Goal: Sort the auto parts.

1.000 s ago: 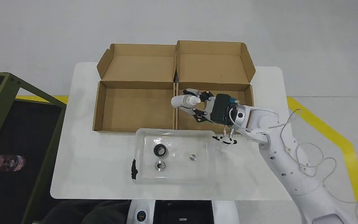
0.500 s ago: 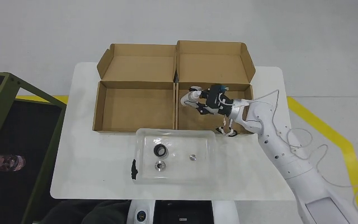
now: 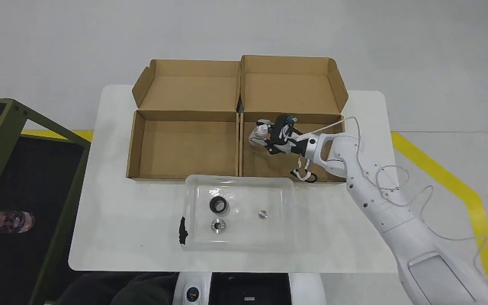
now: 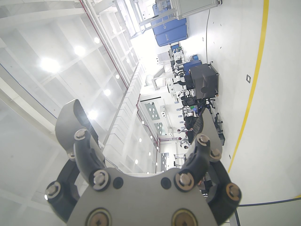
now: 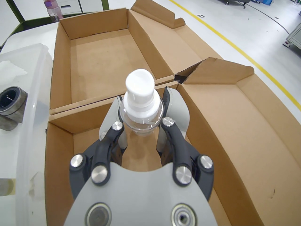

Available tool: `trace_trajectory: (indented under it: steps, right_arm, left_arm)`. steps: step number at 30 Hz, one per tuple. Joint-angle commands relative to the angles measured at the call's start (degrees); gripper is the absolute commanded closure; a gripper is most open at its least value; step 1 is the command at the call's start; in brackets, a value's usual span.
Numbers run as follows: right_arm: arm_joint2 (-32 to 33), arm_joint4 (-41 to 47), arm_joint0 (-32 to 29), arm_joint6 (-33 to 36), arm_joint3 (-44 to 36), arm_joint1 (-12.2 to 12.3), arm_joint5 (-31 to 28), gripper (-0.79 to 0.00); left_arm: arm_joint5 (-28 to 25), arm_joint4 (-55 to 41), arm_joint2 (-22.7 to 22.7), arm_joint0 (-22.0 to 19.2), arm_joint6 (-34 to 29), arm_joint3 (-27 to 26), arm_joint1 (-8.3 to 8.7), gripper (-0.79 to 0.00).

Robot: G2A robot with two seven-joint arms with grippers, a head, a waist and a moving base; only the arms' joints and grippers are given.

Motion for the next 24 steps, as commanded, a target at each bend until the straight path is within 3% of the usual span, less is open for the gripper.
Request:
trace_trajectory:
  steps: [1,6,17,24]
  right_arm:
    - [-0.50,-0.61,0.29,-0.21,0.99,-0.24,0.23,-0.092]
    - [-1.46,-1.66,0.90,-0.84,3.05,-0.82,0.66,-0.111]
    - [-1.32,-3.05,2.14,-1.57,4.14,-1.29,0.29,-0.619]
    - [1.52,-3.99,2.83,-1.67,0.56,-0.52,-0.77,-0.708]
  left_arm:
    - [0.00,0.00,0.00,0.00,0.00,0.00,0.00,-0.785]
    - [0.00,0.00,0.00,0.00,0.00,0.00,0.00,-0.785]
    - [0.00,0.00,0.00,0.00,0.00,0.00,0.00,-0.785]
    - [0.00,0.00,0.00,0.00,0.00,0.00,0.00,-0.785]
